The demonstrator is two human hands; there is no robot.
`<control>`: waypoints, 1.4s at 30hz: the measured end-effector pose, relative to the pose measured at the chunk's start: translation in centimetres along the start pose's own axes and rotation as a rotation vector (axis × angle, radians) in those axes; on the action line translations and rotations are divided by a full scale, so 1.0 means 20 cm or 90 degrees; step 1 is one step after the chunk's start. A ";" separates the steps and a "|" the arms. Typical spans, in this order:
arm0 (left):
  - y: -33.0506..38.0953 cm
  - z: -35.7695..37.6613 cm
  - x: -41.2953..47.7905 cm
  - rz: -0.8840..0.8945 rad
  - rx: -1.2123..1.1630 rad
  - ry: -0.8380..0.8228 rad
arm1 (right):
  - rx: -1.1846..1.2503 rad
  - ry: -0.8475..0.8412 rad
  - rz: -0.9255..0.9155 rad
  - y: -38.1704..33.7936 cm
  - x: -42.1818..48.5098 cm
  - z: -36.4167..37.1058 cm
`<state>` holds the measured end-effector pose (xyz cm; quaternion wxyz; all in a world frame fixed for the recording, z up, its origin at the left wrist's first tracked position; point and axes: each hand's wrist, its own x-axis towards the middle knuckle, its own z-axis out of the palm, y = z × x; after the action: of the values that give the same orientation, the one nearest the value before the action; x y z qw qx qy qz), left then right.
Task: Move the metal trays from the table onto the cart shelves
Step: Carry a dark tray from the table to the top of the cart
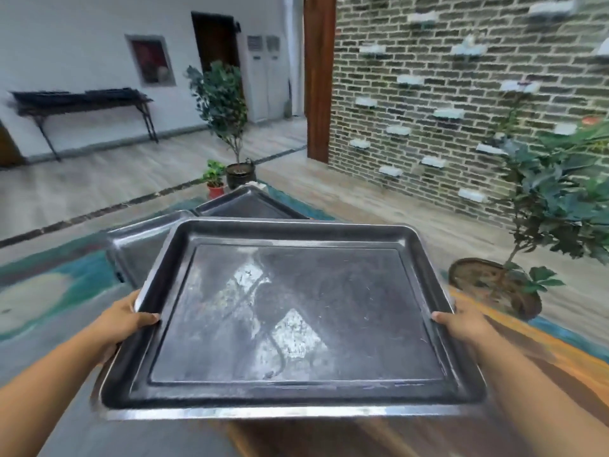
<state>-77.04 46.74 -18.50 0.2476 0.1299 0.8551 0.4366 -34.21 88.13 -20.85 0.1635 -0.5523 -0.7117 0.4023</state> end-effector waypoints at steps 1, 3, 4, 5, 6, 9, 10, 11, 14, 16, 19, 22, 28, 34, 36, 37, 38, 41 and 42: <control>-0.04 -0.10 -0.01 -0.008 -0.013 0.013 | 0.006 -0.013 -0.015 -0.10 0.01 0.06; -0.11 -0.31 -0.04 -0.014 -0.027 0.049 | 0.019 -0.041 -0.035 -0.30 0.02 0.21; -0.15 -0.42 -0.06 -0.018 -0.032 0.070 | 0.028 -0.058 -0.043 -0.40 0.02 0.28; -0.19 -0.53 -0.08 -0.027 -0.042 0.086 | 0.036 -0.076 -0.053 -0.50 0.01 0.37; -0.23 -0.64 -0.10 -0.036 -0.057 0.098 | 0.041 -0.090 -0.064 -0.60 0.00 0.45; -0.38 -0.97 -0.14 -0.049 -0.081 0.165 | 0.047 -0.129 -0.109 -0.91 -0.07 0.74; -0.43 -1.08 -0.16 -0.048 -0.088 0.186 | 0.054 -0.144 -0.124 -1.02 -0.11 0.85; -0.48 -1.19 -0.17 -0.049 -0.095 0.202 | 0.061 -0.154 -0.140 -1.13 -0.14 0.95; -0.64 -1.51 -0.22 -0.059 -0.116 0.233 | 0.068 -0.192 -0.187 -1.42 -0.27 1.25; -0.75 -1.71 -0.26 -0.073 -0.119 0.252 | 0.069 -0.221 -0.217 -1.59 -0.36 1.44; -0.89 -1.95 -0.34 -0.100 -0.166 0.300 | 0.060 -0.265 -0.253 -1.82 -0.45 1.70; -1.01 -2.13 -0.42 -0.124 -0.193 0.347 | 0.057 -0.315 -0.293 -2.05 -0.50 1.97; -1.22 -2.39 -0.49 -0.194 -0.244 0.430 | 0.044 -0.420 -0.347 -2.47 -0.57 2.53; -1.36 -2.58 -0.34 -0.236 -0.265 0.520 | 0.037 -0.491 -0.399 -2.86 -0.50 3.12; -1.38 -2.65 -0.25 -0.245 -0.273 0.550 | 0.034 -0.522 -0.409 -3.02 -0.47 3.31; -1.38 -2.68 -0.20 -0.251 -0.276 0.568 | 0.027 -0.536 -0.412 -3.10 -0.45 3.40; -1.38 -2.71 -0.16 -0.259 -0.277 0.581 | 0.019 -0.546 -0.417 -3.18 -0.43 3.48; -1.36 -2.79 -0.05 -0.280 -0.284 0.622 | 0.007 -0.574 -0.439 -3.41 -0.39 3.69; -1.35 -2.81 -0.02 -0.285 -0.290 0.635 | 0.000 -0.584 -0.448 -3.48 -0.39 3.76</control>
<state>-106.98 -7.57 -12.47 -0.0762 -0.3308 0.7596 0.5548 -128.02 46.92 -13.55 -0.0382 -0.0514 -0.8506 0.5220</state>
